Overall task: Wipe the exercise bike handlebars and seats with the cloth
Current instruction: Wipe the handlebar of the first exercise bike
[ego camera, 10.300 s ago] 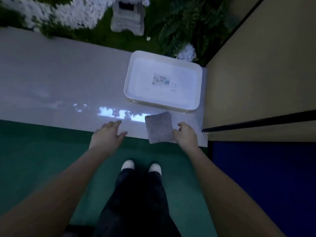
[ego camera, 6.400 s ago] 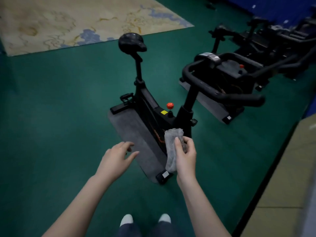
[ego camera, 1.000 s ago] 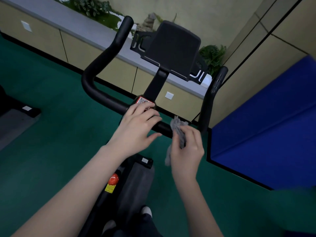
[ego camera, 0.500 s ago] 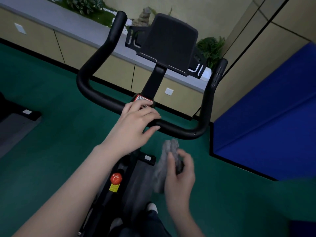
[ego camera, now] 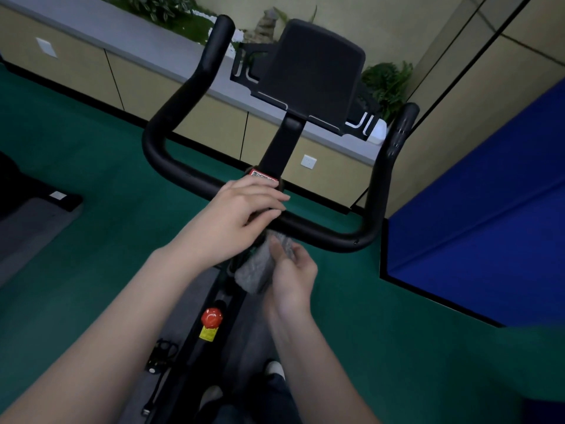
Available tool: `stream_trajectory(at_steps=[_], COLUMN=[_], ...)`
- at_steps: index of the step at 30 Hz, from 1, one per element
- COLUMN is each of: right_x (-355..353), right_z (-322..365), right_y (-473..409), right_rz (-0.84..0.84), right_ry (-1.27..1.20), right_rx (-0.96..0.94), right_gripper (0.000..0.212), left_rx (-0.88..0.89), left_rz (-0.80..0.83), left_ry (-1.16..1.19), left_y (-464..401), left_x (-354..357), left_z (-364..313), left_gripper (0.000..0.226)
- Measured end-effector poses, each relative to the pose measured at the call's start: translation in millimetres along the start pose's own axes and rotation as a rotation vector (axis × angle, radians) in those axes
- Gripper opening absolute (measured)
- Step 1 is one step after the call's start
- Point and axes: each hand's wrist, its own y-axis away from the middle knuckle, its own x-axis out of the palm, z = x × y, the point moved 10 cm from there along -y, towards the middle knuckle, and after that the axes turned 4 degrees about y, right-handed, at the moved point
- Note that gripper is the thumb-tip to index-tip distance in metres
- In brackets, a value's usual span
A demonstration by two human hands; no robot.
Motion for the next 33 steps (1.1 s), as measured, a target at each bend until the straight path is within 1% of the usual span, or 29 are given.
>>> stream_trajectory(at_steps=[4, 6, 9, 11, 14, 19, 23, 26, 29, 33], right_x=[-41, -52, -42, -34, -45, -74, -57, -70, -97, -95], right_z=[13, 16, 16, 16, 21, 35, 35, 41, 59, 75], right_y=[0, 3, 8, 7, 6, 12, 14, 13, 14, 19], right_rz=[-0.151, -0.202, -0.182, -0.156, -0.172, -0.302, -0.269, -0.295, -0.372, -0.380], right_ry=[-0.071, -0.074, -0.012, 0.026, 0.037, 0.077, 0.131, 0.125, 0.172, 0.318], right_rx=[-0.060, -0.090, -0.126, -0.137, -0.156, -0.265, -0.273, -0.267, -0.332, -0.457], right_gripper=[0.008, 0.011, 0.006, 0.004, 0.006, 0.008, 0.007, 0.007, 0.005, 0.003], left_rx=[0.021, 0.044, 0.068, 0.072, 0.083, 0.075, 0.076, 0.074, 0.054, 0.051], left_rz=[-0.019, -0.015, -0.009, -0.022, -0.037, -0.029, -0.032, -0.026, -0.041, -0.081], left_ry=[-0.083, -0.183, -0.326, -0.369, -0.384, -0.392, -0.409, -0.410, -0.423, -0.469], left_y=[6, 9, 11, 11, 11, 12, 12, 12, 12, 8], left_x=[4, 8, 14, 15, 15, 16, 16, 17, 19, 31], left_z=[-4, -9, -15, -17, -18, -16, -17, -19, -22, -33], left_gripper=[0.029, 0.031, 0.036, 0.035, 0.033, 0.037, 0.037, 0.042, 0.047, 0.047])
